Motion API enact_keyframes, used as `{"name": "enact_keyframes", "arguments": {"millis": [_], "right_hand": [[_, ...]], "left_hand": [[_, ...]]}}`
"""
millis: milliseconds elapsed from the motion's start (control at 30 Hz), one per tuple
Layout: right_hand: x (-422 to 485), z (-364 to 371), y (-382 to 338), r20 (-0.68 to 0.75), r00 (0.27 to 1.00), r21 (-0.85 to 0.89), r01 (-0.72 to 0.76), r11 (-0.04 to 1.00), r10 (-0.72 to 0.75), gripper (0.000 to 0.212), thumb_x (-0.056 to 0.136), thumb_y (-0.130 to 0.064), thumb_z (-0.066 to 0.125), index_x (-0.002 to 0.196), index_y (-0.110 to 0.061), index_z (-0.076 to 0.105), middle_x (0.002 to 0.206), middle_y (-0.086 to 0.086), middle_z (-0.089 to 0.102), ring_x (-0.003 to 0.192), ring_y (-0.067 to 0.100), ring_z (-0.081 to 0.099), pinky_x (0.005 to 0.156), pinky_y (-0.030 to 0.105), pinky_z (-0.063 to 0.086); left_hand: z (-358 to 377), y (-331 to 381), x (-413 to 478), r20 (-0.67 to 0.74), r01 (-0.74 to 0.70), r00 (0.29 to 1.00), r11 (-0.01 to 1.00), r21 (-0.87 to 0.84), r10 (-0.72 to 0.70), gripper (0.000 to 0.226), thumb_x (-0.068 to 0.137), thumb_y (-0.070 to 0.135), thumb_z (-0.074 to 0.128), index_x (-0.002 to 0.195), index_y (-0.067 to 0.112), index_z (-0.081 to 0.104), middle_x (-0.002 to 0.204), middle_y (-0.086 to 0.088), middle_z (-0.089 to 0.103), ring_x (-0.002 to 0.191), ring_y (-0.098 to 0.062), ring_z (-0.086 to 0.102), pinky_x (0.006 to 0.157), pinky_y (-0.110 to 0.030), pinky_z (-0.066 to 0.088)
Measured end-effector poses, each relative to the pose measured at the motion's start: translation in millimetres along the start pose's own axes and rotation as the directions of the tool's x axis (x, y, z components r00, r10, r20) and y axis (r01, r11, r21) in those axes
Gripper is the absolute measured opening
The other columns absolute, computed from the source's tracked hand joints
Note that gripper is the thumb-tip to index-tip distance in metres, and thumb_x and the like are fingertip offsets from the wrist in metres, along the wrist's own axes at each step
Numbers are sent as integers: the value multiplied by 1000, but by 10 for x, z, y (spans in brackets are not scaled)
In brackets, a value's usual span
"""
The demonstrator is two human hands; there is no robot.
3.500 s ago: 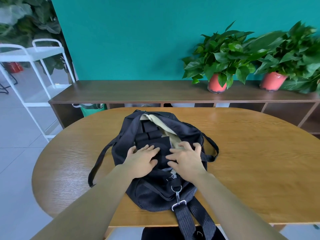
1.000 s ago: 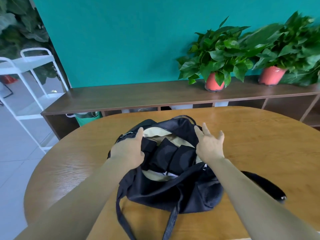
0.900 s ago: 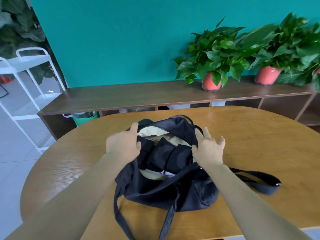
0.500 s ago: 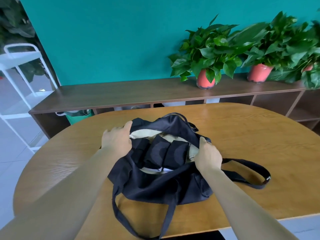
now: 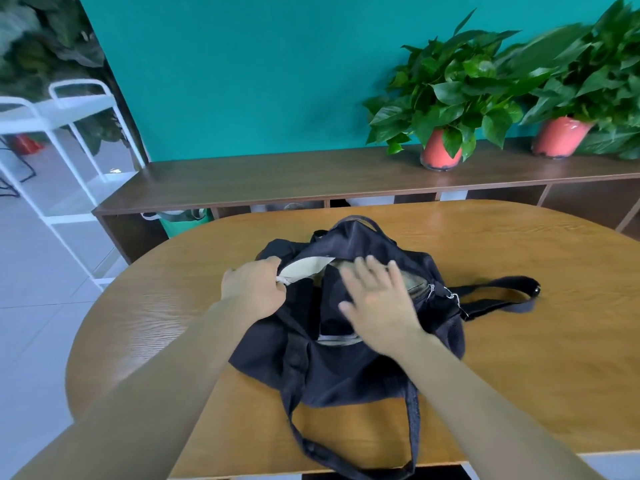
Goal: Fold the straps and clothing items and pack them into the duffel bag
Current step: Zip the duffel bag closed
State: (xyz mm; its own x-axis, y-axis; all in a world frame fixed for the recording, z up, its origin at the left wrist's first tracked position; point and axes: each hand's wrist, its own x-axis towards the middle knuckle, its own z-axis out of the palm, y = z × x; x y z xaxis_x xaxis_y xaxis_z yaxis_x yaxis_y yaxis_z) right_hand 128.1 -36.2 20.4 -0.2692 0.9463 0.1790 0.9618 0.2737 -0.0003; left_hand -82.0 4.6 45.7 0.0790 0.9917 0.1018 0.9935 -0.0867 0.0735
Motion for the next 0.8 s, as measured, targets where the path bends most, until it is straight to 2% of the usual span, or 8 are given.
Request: {"name": "enact_keyframes", "arguments": {"millis": [33, 100, 200, 333, 400, 500, 667, 800], "right_hand": [[-5, 47, -128, 88, 994, -15, 60, 998, -58, 61, 100, -46, 24, 151, -21, 2, 159, 7, 0, 146, 27, -9, 116, 51, -7], [-8, 172, -235, 284, 957, -6, 66, 998, -62, 59, 100, -49, 13, 151, -27, -9, 158, 5, -16, 143, 27, -22, 113, 55, -15], [-13, 284, -217, 406, 913, 22, 14, 1000, -21, 57, 100, -51, 10, 150, -33, -9, 156, 1, -23, 143, 25, -24, 113, 55, -15], [-2, 235, -246, 424, 906, 27, -4, 1000, -7, 56, 100, -51, 10, 150, -34, -7, 157, 0, -22, 143, 25, -22, 113, 54, -15], [16, 165, -347, 377, 926, 52, -15, 999, -5, 57, 100, -51, 10, 150, -33, -7, 157, 1, -21, 143, 26, -21, 112, 56, -16], [89, 84, -634, 263, 957, 36, 114, 993, -120, 55, 102, -43, 13, 151, -27, -5, 159, 4, -14, 145, 24, -16, 113, 56, -13], [341, 127, -977, 201, 939, 98, 263, 960, -278, 50, 102, -32, 24, 150, -23, 15, 158, 7, 9, 145, 24, 4, 116, 50, -3], [408, 217, -935, 312, 906, 54, 285, 957, -287, 47, 102, -34, 26, 149, -32, 20, 159, 8, 2, 146, 24, 0, 116, 50, -4]], "left_hand": [[1, -9, -8, 2, 4, 1000, 1000, -4, -4, 17, 91, 24, 44, 106, 23, 51, 82, 7, 56, 81, -21, 52, 74, -33, 32], [5, -55, -34, 10, 17, 1000, 1000, -9, -17, 10, 91, 23, 43, 100, 22, 49, 78, 7, 52, 79, -20, 51, 73, -33, 34], [28, -148, -78, 28, 52, 998, 997, -52, -51, 10, 91, 23, 43, 99, 20, 49, 79, 5, 53, 77, -20, 53, 65, -31, 37], [65, -193, -96, 41, 64, 997, 985, -160, -58, 12, 90, 23, 44, 97, 21, 54, 79, 3, 56, 75, -19, 55, 57, -28, 36], [67, -208, -72, 33, 60, 998, 974, -217, -54, 12, 89, 22, 45, 95, 22, 55, 80, 3, 58, 75, -19, 56, 55, -27, 36], [55, -233, -48, 2, 55, 998, 960, -274, -57, 9, 90, 22, 46, 88, 18, 55, 77, 2, 57, 72, -20, 54, 54, -27, 38], [99, -278, -27, -43, 73, 995, 945, -320, -91, 16, 92, 17, 45, 78, 11, 47, 71, -3, 52, 67, -23, 47, 53, -30, 33], [161, -333, -41, -36, 43, 998, 939, -341, -58, 13, 93, 15, 44, 83, 9, 51, 75, -8, 56, 71, -28, 50, 57, -33, 37]]}}
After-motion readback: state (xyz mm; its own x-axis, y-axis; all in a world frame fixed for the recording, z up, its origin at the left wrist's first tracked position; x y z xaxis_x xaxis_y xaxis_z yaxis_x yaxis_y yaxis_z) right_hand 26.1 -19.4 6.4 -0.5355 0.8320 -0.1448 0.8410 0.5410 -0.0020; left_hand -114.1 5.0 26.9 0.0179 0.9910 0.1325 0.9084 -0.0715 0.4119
